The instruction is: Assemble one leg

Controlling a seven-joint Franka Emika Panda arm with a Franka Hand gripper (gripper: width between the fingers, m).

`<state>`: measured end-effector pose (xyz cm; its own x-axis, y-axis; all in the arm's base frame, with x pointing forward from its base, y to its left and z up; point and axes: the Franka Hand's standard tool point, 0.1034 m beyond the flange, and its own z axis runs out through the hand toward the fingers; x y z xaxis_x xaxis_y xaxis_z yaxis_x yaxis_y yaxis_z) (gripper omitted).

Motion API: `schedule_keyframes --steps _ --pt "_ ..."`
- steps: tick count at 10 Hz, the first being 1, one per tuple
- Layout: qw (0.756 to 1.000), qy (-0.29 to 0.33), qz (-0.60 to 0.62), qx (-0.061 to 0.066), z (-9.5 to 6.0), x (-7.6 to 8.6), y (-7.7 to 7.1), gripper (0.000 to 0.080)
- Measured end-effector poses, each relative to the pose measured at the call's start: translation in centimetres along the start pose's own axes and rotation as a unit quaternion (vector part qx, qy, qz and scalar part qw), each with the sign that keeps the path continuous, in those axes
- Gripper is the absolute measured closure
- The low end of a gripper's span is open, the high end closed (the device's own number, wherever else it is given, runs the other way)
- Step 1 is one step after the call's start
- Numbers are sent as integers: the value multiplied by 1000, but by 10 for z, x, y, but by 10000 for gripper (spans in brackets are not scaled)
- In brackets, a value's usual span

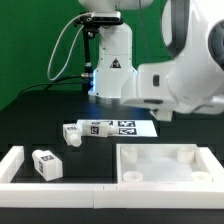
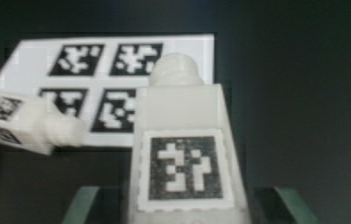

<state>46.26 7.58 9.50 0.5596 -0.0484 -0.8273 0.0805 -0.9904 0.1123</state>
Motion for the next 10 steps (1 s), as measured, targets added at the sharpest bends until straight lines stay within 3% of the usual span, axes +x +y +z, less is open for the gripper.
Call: schedule_keyframes --steps 1,4,5,6,7,8,9,10 --pt "998 60 -2 5 -5 14 -4 514" --pt "989 150 -5 19 -12 15 -7 514" --pt "983 173 -15 63 -37 5 -11 514" --pt "971 215 -18 101 -76 -1 -1 514" --pt "952 283 -16 115 -105 2 11 514" --pt "931 343 -11 121 -118 0 18 512" --pt "922 367 -6 120 -108 -1 15 512" --pt "908 401 -3 119 -109 2 14 512"
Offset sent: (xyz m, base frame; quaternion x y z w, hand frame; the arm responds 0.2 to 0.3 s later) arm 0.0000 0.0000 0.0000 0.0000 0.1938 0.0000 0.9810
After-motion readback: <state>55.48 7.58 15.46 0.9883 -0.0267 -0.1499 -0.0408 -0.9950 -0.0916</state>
